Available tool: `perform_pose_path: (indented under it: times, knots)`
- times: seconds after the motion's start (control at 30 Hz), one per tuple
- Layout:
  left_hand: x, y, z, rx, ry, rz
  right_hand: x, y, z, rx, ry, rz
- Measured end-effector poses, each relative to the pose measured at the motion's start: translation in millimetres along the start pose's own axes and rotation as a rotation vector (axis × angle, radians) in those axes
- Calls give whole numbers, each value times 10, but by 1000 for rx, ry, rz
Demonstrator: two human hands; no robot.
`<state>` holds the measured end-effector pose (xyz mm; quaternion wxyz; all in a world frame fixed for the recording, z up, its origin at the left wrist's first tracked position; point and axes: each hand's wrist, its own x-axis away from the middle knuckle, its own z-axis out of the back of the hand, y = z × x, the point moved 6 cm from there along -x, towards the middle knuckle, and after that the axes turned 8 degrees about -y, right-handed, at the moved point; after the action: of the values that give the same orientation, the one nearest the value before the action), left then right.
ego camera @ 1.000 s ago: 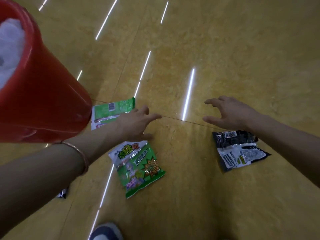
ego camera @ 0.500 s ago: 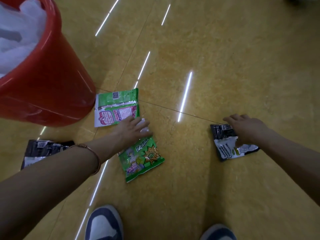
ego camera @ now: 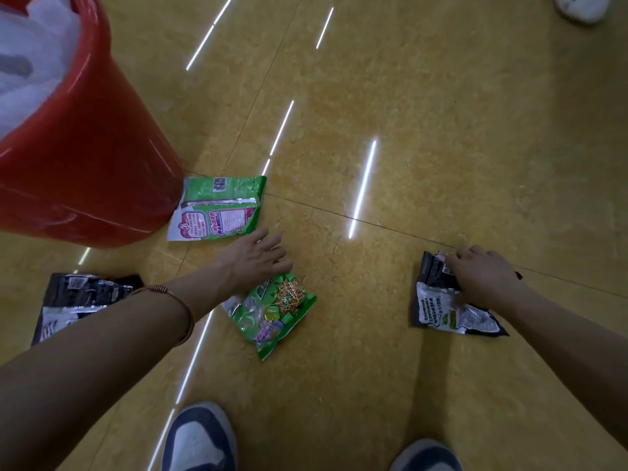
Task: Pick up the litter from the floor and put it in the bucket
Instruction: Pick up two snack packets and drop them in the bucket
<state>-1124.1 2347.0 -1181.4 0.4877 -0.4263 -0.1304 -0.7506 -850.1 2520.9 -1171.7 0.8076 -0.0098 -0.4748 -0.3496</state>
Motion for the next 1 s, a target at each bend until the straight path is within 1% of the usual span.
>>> perform_pose_path:
  times: [0.07, 0.13, 0.27, 0.33, 0.4, 0.5, 0.67, 0.77, 0.83, 0.93, 1.0]
  knots:
    - [-24, -16, -16, 13, 35, -8, -14, -19, 19, -37, 3, 32]
    - [-37, -55, -8, 94, 34, -23, -39, -69, 38, -101, -21, 70]
    - [-30, -163, 25, 534, 1, -21, -97, -159, 99, -313, -116, 94]
    - [-13, -197, 65, 699, 17, -5, -102, -187, 187, -415, -96, 124]
    - [44, -248, 129, 844, 41, 26, -66, -201, 315, -468, -39, 158]
    - [273, -356, 294, 1004, 124, 102, 170, -178, 533, -535, 30, 172]
    - [1024, -425, 734, 1190, 203, 195, 945, -56, 930, -595, 55, 161]
    - [1620, -452, 1099, 1281, 232, 205, 1503, 106, 1260, -655, 87, 154]
    - [2055, -525, 1365, 1336, 266, 208, 1901, 269, 1544, -692, 106, 137]
    - [2769, -705, 1766, 1422, 273, 239, 2542, 532, 2064, -714, 133, 127]
    - [3277, -825, 2037, 1533, 289, 275, 3010, 704, 2438, -752, 139, 139]
